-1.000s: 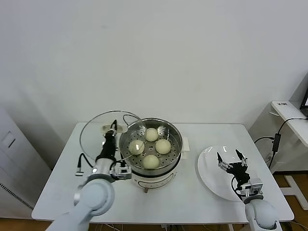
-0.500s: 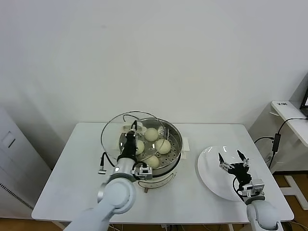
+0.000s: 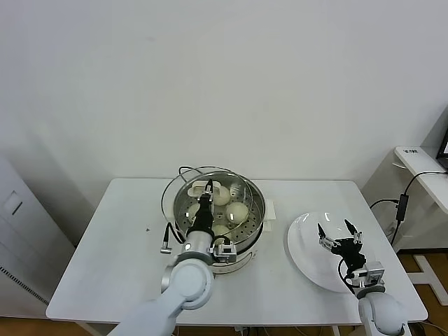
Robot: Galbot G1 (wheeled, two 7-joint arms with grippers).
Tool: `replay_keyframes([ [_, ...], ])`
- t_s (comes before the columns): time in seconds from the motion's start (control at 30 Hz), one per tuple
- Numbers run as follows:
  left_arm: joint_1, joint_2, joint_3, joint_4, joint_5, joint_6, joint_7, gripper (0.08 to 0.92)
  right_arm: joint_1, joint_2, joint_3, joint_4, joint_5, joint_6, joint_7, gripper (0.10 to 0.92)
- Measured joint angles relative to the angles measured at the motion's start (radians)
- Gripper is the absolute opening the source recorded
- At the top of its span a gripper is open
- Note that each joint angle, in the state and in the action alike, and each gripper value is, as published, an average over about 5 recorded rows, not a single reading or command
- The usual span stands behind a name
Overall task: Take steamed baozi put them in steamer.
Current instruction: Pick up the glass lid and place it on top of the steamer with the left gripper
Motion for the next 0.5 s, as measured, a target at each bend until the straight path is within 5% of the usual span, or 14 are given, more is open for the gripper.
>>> replay_keyframes([
  [0.5,-0.012,-0.036,0.032,0.044,0.008,0.001,-0.013,0.11,-0.003,0.006,0.003,-0.006,-0.004,0.002,-0.003,0.823],
])
